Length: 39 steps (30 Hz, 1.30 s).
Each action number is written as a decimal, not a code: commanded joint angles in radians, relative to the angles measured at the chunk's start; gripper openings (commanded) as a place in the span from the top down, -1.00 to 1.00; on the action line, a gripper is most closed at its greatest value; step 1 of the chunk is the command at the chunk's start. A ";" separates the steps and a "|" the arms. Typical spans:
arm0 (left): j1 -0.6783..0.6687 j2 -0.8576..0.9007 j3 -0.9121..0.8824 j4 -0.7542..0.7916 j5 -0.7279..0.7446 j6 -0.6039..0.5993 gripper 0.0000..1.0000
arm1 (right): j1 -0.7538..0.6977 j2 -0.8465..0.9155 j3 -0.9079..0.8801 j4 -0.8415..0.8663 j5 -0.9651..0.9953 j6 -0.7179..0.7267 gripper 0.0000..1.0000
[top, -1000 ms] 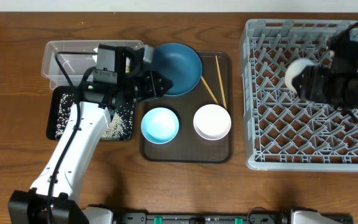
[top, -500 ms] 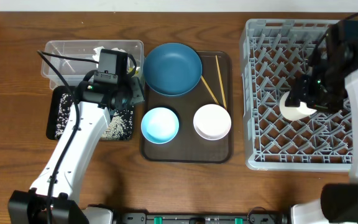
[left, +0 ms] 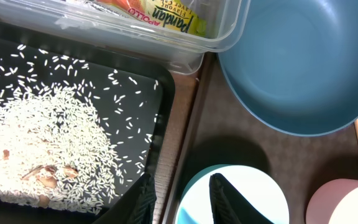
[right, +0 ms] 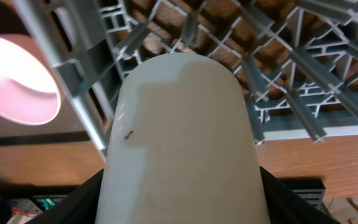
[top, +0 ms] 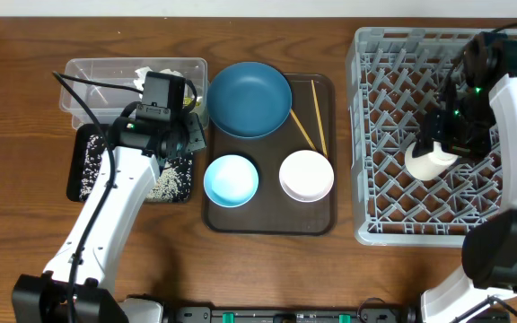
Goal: Sort waste into correct bins and load items into the dishwasher rack
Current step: 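Carry white cup with right gripper and place it in dish rack, then move right gripper to pink bowl and grasp its rim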
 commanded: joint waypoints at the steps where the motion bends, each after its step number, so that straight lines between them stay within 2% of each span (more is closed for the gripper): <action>1: 0.002 -0.008 0.010 -0.004 -0.016 0.010 0.35 | -0.020 0.001 -0.024 0.001 0.010 -0.024 -0.15; 12: 0.002 -0.008 0.010 -0.004 -0.016 0.010 0.34 | -0.019 0.001 -0.279 0.153 0.002 -0.005 -0.15; 16: 0.002 -0.008 0.010 -0.004 -0.016 0.010 0.34 | -0.021 0.001 -0.304 0.198 0.001 -0.003 -0.22; 20: 0.002 -0.008 0.010 -0.004 -0.016 0.010 0.34 | -0.021 0.000 -0.300 0.234 -0.003 0.007 -0.63; 22: 0.002 -0.008 0.010 -0.004 -0.016 0.010 0.35 | -0.021 0.000 -0.294 0.242 -0.003 0.009 -0.75; 31: 0.002 -0.008 0.010 -0.003 -0.016 0.010 0.34 | 0.021 -0.013 -0.016 0.248 -0.137 0.033 -0.66; 35: 0.002 -0.008 0.010 -0.003 -0.016 0.010 0.34 | 0.134 -0.023 0.106 0.266 -0.137 0.033 -0.66; 39: 0.003 -0.009 0.010 -0.003 -0.016 0.010 0.33 | 0.303 -0.019 0.124 0.338 -0.089 0.034 -0.66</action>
